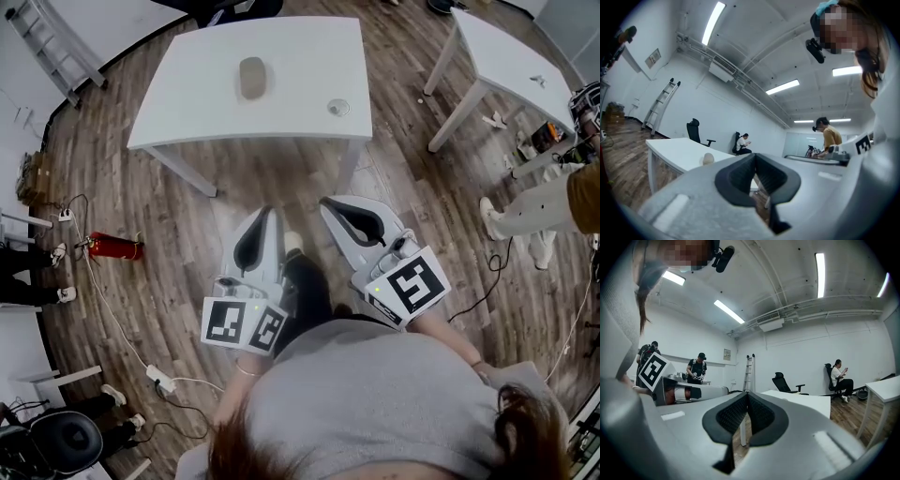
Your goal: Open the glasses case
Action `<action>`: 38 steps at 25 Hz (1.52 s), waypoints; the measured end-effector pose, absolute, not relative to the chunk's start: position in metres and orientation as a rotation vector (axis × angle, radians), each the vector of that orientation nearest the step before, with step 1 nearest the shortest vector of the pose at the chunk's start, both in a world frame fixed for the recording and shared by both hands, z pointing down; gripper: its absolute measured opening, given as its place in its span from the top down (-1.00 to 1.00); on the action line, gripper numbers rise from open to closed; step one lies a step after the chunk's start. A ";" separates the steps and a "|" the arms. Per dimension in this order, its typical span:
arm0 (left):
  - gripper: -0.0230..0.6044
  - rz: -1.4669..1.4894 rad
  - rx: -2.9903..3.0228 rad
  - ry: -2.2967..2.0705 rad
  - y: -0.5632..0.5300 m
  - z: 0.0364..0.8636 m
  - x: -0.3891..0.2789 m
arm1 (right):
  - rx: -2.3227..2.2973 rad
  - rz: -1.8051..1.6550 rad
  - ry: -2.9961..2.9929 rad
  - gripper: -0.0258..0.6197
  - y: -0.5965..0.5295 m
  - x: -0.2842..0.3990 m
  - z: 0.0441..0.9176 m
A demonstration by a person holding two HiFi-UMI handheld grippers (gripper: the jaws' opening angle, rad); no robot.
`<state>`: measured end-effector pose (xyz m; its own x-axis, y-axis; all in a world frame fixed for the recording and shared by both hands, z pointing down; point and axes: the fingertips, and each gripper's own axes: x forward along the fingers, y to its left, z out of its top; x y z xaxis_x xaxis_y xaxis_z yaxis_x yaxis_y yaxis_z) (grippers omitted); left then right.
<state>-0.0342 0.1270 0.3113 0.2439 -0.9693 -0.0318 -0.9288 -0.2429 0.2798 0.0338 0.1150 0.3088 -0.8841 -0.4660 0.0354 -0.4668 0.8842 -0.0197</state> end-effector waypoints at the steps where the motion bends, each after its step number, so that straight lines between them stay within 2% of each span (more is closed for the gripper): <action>1: 0.94 -0.294 2.311 -1.785 0.113 0.313 -0.039 | 0.756 0.041 -3.016 0.90 0.101 0.029 0.310; 16: 0.94 -0.207 2.363 -1.697 -0.119 0.310 -0.176 | 0.821 0.061 -2.994 0.90 -0.132 -0.107 0.304; 26: 0.94 -0.218 2.293 -1.687 -0.204 0.327 -0.202 | 0.865 0.137 -2.936 0.90 -0.206 -0.113 0.317; 29: 0.94 -0.139 2.245 -1.715 -0.226 0.344 -0.210 | 0.823 0.129 -2.936 0.90 -0.219 -0.113 0.318; 30: 0.90 -0.101 2.227 -1.714 -0.233 0.352 -0.214 | 0.807 0.113 -2.940 0.90 -0.222 -0.115 0.316; 34: 0.27 -0.021 2.109 -1.676 -0.265 0.387 -0.234 | 0.775 0.078 -2.972 0.90 -0.233 -0.128 0.304; 38: 0.02 -0.006 1.946 -1.657 -0.301 0.429 -0.249 | 0.746 0.119 -2.959 0.90 -0.237 -0.132 0.316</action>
